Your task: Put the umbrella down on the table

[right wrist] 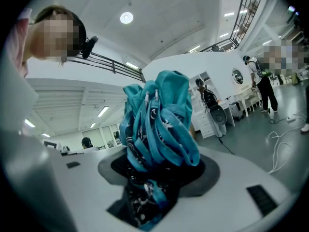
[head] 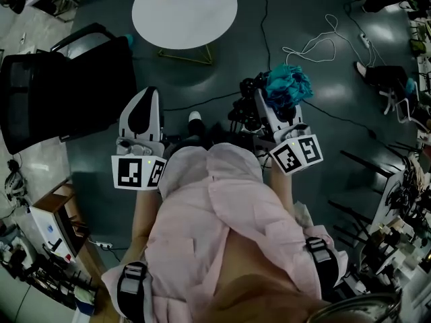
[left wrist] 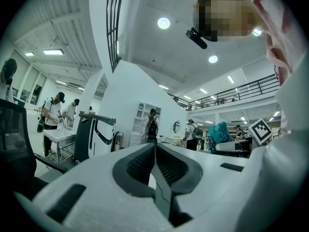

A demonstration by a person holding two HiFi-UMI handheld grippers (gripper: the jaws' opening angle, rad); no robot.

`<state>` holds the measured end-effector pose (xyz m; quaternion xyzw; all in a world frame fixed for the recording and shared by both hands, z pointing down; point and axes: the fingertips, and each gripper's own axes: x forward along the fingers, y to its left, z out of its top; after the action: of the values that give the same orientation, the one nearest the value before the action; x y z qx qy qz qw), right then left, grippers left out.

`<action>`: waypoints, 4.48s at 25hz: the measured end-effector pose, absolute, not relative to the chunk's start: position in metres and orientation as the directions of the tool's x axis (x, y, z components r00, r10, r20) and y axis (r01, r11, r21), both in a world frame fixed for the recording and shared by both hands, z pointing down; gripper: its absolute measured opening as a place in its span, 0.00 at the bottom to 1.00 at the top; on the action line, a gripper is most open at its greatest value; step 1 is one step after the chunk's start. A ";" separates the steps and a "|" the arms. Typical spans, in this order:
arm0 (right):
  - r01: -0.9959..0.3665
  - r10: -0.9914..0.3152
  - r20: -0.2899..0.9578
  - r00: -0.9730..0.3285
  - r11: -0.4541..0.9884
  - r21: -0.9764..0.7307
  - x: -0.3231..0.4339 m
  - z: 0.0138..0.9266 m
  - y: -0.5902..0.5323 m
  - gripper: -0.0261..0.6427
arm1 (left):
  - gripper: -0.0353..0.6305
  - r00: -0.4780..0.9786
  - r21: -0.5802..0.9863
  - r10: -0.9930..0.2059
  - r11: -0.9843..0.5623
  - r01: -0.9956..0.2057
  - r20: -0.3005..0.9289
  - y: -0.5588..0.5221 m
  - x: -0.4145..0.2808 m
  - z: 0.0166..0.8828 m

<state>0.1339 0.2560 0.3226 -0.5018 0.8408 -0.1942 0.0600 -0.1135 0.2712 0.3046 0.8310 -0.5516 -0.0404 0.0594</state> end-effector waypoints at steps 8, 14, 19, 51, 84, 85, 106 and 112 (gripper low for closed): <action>-0.828 -0.868 0.122 -0.481 0.404 -0.390 0.129 0.332 0.232 0.41 | 0.09 0.375 0.161 -0.927 -0.367 -0.916 0.022 0.254 -0.127 0.317; -0.816 -0.857 0.116 -0.503 0.426 -0.391 0.116 0.330 0.201 0.41 | 0.09 0.340 0.167 -0.940 -0.332 -0.928 0.022 0.232 -0.142 0.318; -0.804 -0.844 0.111 -0.525 0.448 -0.391 0.096 0.331 0.162 0.41 | 0.09 0.310 0.170 -0.950 -0.300 -0.939 0.034 0.204 -0.162 0.323; -0.745 -0.757 0.177 -0.629 0.521 -0.417 0.072 0.348 -0.081 0.41 | 0.09 0.198 0.185 -0.979 -0.186 -0.965 0.050 -0.029 -0.172 0.320; -0.779 -0.810 0.153 -0.567 0.466 -0.420 0.042 0.331 -0.086 0.41 | 0.09 0.304 0.176 -0.953 -0.299 -0.938 0.001 -0.063 -0.195 0.303; -0.779 -0.810 0.152 -0.566 0.465 -0.421 0.043 0.331 -0.086 0.41 | 0.09 0.305 0.176 -0.952 -0.300 -0.938 0.000 -0.064 -0.195 0.302; -0.789 -0.821 0.150 -0.550 0.453 -0.416 0.050 0.330 -0.089 0.41 | 0.09 0.309 0.178 -0.951 -0.304 -0.936 0.002 -0.066 -0.193 0.303; -0.795 -0.826 0.157 -0.541 0.442 -0.415 0.056 0.332 -0.089 0.41 | 0.09 0.318 0.177 -0.948 -0.314 -0.933 -0.004 -0.068 -0.187 0.301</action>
<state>0.0565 -0.0888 0.3324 -0.4779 0.8483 -0.2253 0.0341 -0.1869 -0.0683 0.3009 0.8088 -0.5814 -0.0535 0.0709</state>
